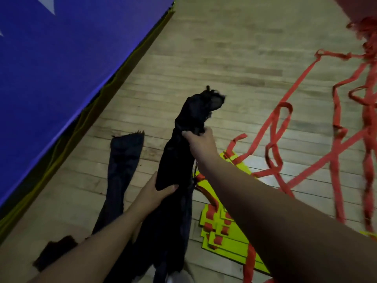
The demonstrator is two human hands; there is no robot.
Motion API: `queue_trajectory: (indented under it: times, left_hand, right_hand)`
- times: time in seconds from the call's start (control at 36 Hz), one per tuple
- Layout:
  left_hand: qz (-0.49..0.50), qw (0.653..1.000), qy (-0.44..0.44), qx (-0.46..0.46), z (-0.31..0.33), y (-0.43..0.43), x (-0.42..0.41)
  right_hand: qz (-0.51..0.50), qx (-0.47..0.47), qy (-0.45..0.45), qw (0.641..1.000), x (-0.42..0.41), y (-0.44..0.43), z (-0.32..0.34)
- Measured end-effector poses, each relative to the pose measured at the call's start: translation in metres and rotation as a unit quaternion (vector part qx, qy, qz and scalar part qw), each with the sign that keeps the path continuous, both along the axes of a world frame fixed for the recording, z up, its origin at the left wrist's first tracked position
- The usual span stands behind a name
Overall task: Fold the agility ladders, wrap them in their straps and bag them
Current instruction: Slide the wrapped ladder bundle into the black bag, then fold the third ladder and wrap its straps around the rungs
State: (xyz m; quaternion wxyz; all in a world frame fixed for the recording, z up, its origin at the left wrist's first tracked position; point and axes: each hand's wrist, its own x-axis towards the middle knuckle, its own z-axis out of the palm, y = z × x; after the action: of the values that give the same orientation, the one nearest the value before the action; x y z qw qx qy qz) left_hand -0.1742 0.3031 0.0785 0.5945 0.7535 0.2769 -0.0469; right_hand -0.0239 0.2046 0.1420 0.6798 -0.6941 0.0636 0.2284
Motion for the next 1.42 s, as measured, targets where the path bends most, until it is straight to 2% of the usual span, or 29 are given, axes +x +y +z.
queue_trajectory:
  times: [0.14,0.22,0.31,0.39,0.44,0.47,0.53,0.58,0.64,0.69,0.72,0.81,0.92,1.03,1.11,1.25,1.42]
  left_hand:
    - [0.062,0.996,0.063,0.015,-0.062,0.01,0.005]
    - [0.112,0.987,0.109,0.035,-0.093,0.02,0.014]
    - [0.057,0.983,0.164,0.056,-0.108,0.035,0.027]
    - [-0.008,0.965,0.248,0.082,-0.105,0.034,0.045]
    - [-0.003,0.938,0.292,0.186,-0.088,0.017,0.057]
    - [-0.003,0.919,0.282,0.275,-0.078,0.003,0.063]
    - [-0.041,0.893,0.169,0.415,-0.061,-0.027,0.074]
    - [-0.111,0.889,0.047,0.443,-0.053,-0.062,0.085]
    - [-0.209,0.894,-0.009,0.397,-0.053,-0.097,0.096]
    - [-0.321,0.895,-0.015,0.31,-0.059,-0.129,0.1]
    - [-0.374,0.885,-0.013,0.278,-0.062,-0.146,0.1]
    - [-0.467,0.847,-0.02,0.251,-0.08,-0.195,0.097]
    - [-0.516,0.803,0.029,0.297,-0.102,-0.224,0.097]
    - [-0.556,0.752,0.089,0.344,-0.112,-0.234,0.099]
    - [-0.547,0.722,0.089,0.414,-0.115,-0.243,0.096]
    - [-0.541,0.717,0.051,0.436,-0.126,-0.249,0.092]
    - [-0.53,0.763,0.014,0.37,-0.136,-0.241,0.085]
  right_hand:
    - [0.054,0.056,0.165,0.983,-0.003,0.011,-0.07]
    - [0.088,0.006,0.203,0.975,-0.004,-0.001,-0.092]
    - [0.13,-0.009,0.223,0.966,-0.004,-0.022,-0.1]
    - [0.108,-0.021,0.229,0.967,-0.003,-0.06,-0.1]
    - [0.077,-0.046,0.239,0.967,-0.004,-0.09,-0.101]
    - [0.055,-0.056,0.251,0.965,-0.007,-0.108,-0.102]
    - [0.008,-0.075,0.27,0.96,-0.012,-0.146,-0.103]
    - [-0.041,-0.096,0.274,0.956,-0.021,-0.187,-0.104]
    - [-0.094,-0.118,0.268,0.952,-0.032,-0.226,-0.108]
    - [-0.143,-0.129,0.279,0.941,-0.044,-0.259,-0.111]
    - [-0.167,-0.13,0.291,0.933,-0.051,-0.275,-0.111]
    - [-0.224,-0.133,0.324,0.909,-0.071,-0.318,-0.117]
    - [-0.254,-0.131,0.347,0.893,-0.086,-0.344,-0.125]
    - [-0.299,-0.054,0.382,0.873,-0.09,-0.355,-0.134]
    - [-0.352,-0.016,0.375,0.857,-0.085,-0.356,-0.142]
    - [-0.412,0.01,0.38,0.828,-0.08,-0.358,-0.163]
    - [-0.396,0.014,0.38,0.836,-0.081,-0.364,-0.181]
